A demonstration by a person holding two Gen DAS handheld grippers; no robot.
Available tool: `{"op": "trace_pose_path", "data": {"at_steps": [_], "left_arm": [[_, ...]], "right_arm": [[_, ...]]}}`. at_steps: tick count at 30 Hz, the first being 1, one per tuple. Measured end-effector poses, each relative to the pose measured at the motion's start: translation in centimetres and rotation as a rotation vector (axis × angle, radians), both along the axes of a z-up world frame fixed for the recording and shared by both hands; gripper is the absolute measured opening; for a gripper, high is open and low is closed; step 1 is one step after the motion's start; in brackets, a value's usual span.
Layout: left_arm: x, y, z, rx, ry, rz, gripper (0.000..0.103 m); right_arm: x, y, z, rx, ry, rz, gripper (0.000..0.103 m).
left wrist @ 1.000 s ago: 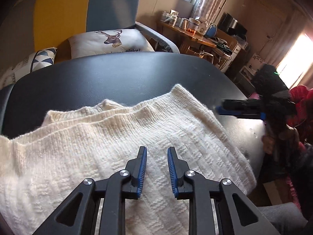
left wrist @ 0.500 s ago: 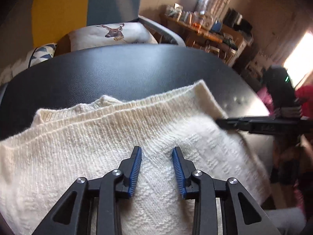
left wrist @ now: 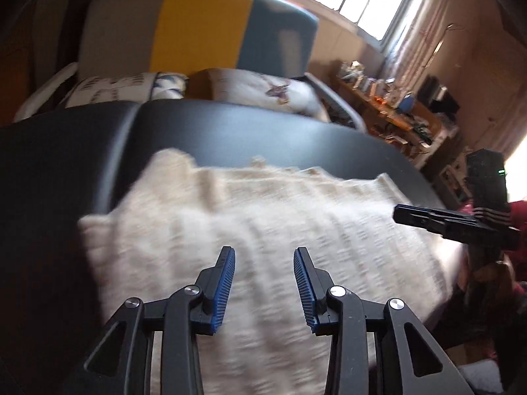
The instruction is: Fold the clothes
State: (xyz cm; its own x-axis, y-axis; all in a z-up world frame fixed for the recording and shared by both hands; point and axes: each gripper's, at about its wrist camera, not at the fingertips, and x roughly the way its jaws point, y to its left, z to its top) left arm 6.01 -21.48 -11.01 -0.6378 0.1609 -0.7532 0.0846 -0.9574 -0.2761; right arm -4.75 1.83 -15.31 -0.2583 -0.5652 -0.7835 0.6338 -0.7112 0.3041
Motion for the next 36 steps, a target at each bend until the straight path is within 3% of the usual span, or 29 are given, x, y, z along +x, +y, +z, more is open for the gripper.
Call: {"op": "trace_pose_path", "data": {"at_steps": [2,4,8,13,17,20,23,24,25,27,30,33,35,36], "left_arm": [[0.2,-1.2,-1.7,-0.006,-0.051,0.037,0.038],[0.7,-2.2,-2.4,0.042,-0.044,0.063,0.038],[2.5,-3.7,-0.7,0.141,0.026,0.072,0.038],[7.4,-9.7,1.1,0.29,0.092,0.152,0.045],[10.8,-11.2,0.0,0.308,0.064,0.127,0.045],[12.0,-10.1,-1.7,0.327,0.007,0.066,0.045],[12.3,-8.6,-3.6,0.3,-0.06,0.07,0.045],[12.3,-8.1,-4.2,0.286,-0.083,0.078,0.033],[12.4,-7.7,-4.7,0.277,-0.09,0.082,0.013],[13.1,-7.6,-5.0,0.294,-0.073,0.095,0.012],[13.8,-8.0,-5.4,0.334,-0.085,0.123,0.012],[14.1,-8.0,-4.8,0.311,-0.082,0.131,0.018],[13.8,-8.0,-3.4,0.253,-0.053,0.153,0.031],[13.4,-8.0,-2.6,0.216,-0.037,0.172,0.046]], "right_arm": [[1.0,-2.2,-1.1,0.068,0.02,0.006,0.028],[1.1,-3.3,-2.7,0.135,-0.005,-0.028,0.028],[0.5,-2.0,-2.9,0.042,-0.062,-0.086,0.028],[1.1,0.3,-1.2,-0.078,-0.082,-0.113,0.028],[2.3,0.8,-0.4,-0.149,-0.093,-0.108,0.028],[3.2,0.5,-0.4,-0.148,-0.091,-0.105,0.028],[3.7,-0.1,-1.1,-0.143,-0.102,-0.11,0.028],[3.8,-0.5,-1.5,-0.126,-0.102,-0.109,0.028],[3.9,-0.9,-2.0,-0.107,-0.101,-0.108,0.028],[3.8,-1.2,-3.4,-0.025,-0.121,-0.113,0.028],[3.7,-0.4,-4.0,-0.075,-0.125,-0.123,0.026],[3.6,-0.2,-4.1,-0.09,-0.131,-0.13,0.026],[3.6,-0.2,-4.0,-0.085,-0.121,-0.129,0.026],[3.7,-0.3,-4.0,-0.084,-0.117,-0.129,0.027]]}}
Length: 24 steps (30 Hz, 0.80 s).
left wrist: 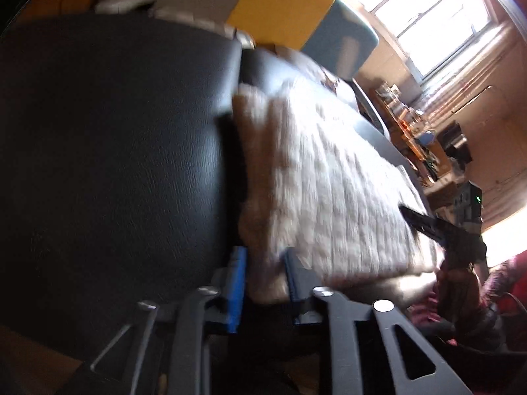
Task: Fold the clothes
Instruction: 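Pinch the sweater edge with the left gripper and fold it inward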
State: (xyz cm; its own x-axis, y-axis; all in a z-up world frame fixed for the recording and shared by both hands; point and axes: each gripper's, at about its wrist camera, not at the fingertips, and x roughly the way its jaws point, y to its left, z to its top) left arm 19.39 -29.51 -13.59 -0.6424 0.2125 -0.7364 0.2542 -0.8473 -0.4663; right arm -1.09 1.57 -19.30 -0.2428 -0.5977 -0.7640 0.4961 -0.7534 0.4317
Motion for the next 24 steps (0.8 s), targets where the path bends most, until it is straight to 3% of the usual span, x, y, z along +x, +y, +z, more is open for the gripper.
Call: {"op": "trace_pose_path", "data": {"at_steps": [1,3,6,12,17,21,23,24], "left_arm": [[-0.4,-0.1,0.7,-0.035,0.009,0.018,0.057],[-1.8,-0.4,1.5,-0.099,0.008,0.043,0.06],[-4.5,-0.5,1.7,-0.12,-0.023,0.034,0.062],[-10.0,-0.9,0.5,-0.032,-0.051,-0.038,0.065],[-12.9,-0.8,-0.7,0.001,-0.078,-0.076,0.066],[-13.8,-0.8,-1.8,0.041,-0.062,-0.078,0.073],[-14.1,-0.5,-1.8,0.039,-0.046,-0.078,0.073],[-14.2,-0.2,-1.8,0.035,-0.04,-0.079,0.068]], "right_arm": [[0.0,0.0,0.0,0.002,0.005,0.002,0.027],[0.1,0.1,0.0,0.001,0.014,0.005,0.028],[0.1,0.4,-0.1,-0.017,0.014,0.002,0.028],[0.2,0.5,-0.1,-0.025,0.036,0.021,0.028],[0.1,0.8,-0.2,-0.043,0.034,0.031,0.028],[0.1,0.7,0.6,-0.014,0.034,0.027,0.027],[0.5,0.6,2.0,0.028,0.105,0.021,0.027],[0.6,0.8,2.7,0.06,0.144,0.01,0.027]]}}
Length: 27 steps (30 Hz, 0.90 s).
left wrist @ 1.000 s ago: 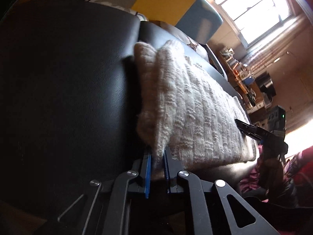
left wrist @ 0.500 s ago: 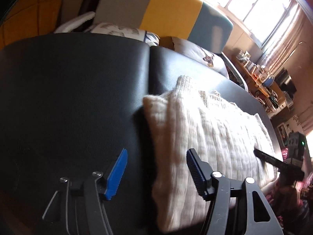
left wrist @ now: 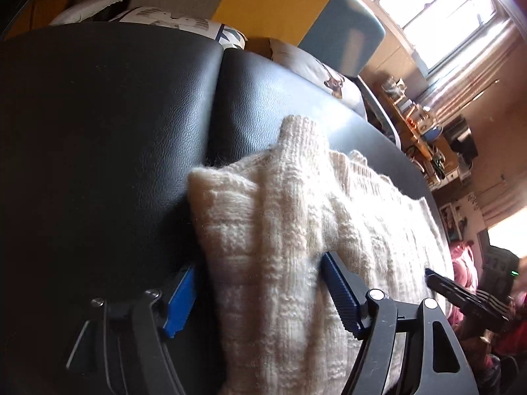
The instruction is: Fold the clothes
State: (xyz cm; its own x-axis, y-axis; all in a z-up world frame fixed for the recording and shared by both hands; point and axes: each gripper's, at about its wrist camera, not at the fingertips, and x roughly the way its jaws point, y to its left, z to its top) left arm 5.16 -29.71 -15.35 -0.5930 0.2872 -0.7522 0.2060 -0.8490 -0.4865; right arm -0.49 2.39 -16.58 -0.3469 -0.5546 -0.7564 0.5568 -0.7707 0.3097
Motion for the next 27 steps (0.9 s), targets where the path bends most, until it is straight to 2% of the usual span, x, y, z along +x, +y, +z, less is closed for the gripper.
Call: {"op": "trace_pose_path", "data": {"at_steps": [2,4,5,7,9,11,13,14,16,17,18,19,22,25,27], "left_arm": [[-0.3,0.5,0.1,-0.005,0.011,-0.007,0.061],[-0.9,0.6,0.4,0.013,0.009,-0.023,0.051],[-1.3,0.6,0.4,0.022,0.005,-0.029,0.049],[-1.8,0.7,0.5,0.025,-0.001,-0.046,0.037],[-1.9,0.5,0.6,0.041,-0.004,-0.054,0.032],[-1.8,0.0,0.1,0.118,-0.009,-0.034,0.031],[-1.7,-0.8,-0.7,0.213,-0.012,-0.001,0.043],[-1.7,-1.1,-1.0,0.25,-0.008,0.02,0.043],[-1.7,-1.3,-1.1,0.263,-0.001,0.042,0.043],[-1.8,-1.0,-0.9,0.241,-0.001,0.038,0.042],[-2.0,-0.5,-0.7,0.215,-0.001,0.032,0.032],[-2.0,-0.4,-0.7,0.209,0.0,0.033,0.026],[-1.8,-0.8,-0.9,0.267,0.009,0.066,0.022],[-1.4,-1.4,-1.1,0.327,0.018,0.102,0.022],[-1.1,-1.7,-1.2,0.355,0.026,0.126,0.021]], "right_arm": [[0.0,0.8,1.2,0.045,0.059,-0.036,0.027],[-0.9,2.3,1.5,0.061,0.056,-0.092,0.028],[-1.3,3.1,1.3,0.082,0.052,-0.126,0.028],[-2.2,4.4,0.3,0.117,0.018,-0.171,0.028],[-2.6,5.7,-1.2,0.115,-0.038,-0.197,0.028],[-2.6,7.0,-1.5,0.052,-0.059,-0.203,0.028],[-2.8,8.2,-1.2,-0.011,-0.076,-0.223,0.028],[-2.9,8.9,-0.8,-0.024,-0.07,-0.229,0.028],[-3.2,10.1,0.0,-0.048,-0.056,-0.24,0.028],[-3.5,10.6,0.4,-0.04,-0.043,-0.233,0.028],[-3.7,10.8,0.7,-0.03,-0.03,-0.22,0.028],[-3.8,10.9,0.9,-0.021,-0.018,-0.201,0.028],[-4.5,10.3,1.2,0.073,0.025,-0.156,0.028],[-5.8,9.9,-0.3,0.212,-0.007,-0.163,0.028],[-6.1,10.2,-1.4,0.222,-0.034,-0.163,0.027]]}}
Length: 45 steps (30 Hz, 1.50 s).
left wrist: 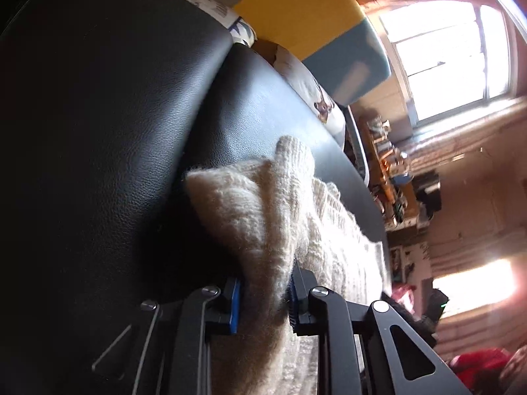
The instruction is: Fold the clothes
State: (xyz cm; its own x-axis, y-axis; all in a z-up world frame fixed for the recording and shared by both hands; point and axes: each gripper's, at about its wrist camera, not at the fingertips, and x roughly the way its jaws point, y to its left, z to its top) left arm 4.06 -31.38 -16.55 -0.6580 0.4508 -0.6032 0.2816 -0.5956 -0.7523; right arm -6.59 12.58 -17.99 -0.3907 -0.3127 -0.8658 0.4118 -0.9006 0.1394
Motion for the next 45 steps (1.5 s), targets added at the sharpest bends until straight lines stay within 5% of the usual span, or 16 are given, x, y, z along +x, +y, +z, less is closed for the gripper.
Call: {"op": "trace_pose_path", "data": {"at_steps": [9,18,28,45], "left_arm": [[-0.3,0.3,2.7,0.105,0.074,0.056,0.021],[-2.6,3.9,8.7,0.179,0.143,0.077,0.02],[-6.0,10.9,14.1,0.167,0.176,0.028,0.021],[-12.0,25.9,11.1,0.1,0.044,-0.254,0.021]], "right_arm": [[0.3,0.7,-0.7,-0.027,-0.012,-0.002,0.027],[0.7,0.3,-0.6,-0.005,-0.033,0.0,0.027],[0.9,1.1,-0.6,-0.042,-0.041,0.015,0.027],[0.1,2.8,-0.8,-0.157,-0.052,0.018,0.027]]}}
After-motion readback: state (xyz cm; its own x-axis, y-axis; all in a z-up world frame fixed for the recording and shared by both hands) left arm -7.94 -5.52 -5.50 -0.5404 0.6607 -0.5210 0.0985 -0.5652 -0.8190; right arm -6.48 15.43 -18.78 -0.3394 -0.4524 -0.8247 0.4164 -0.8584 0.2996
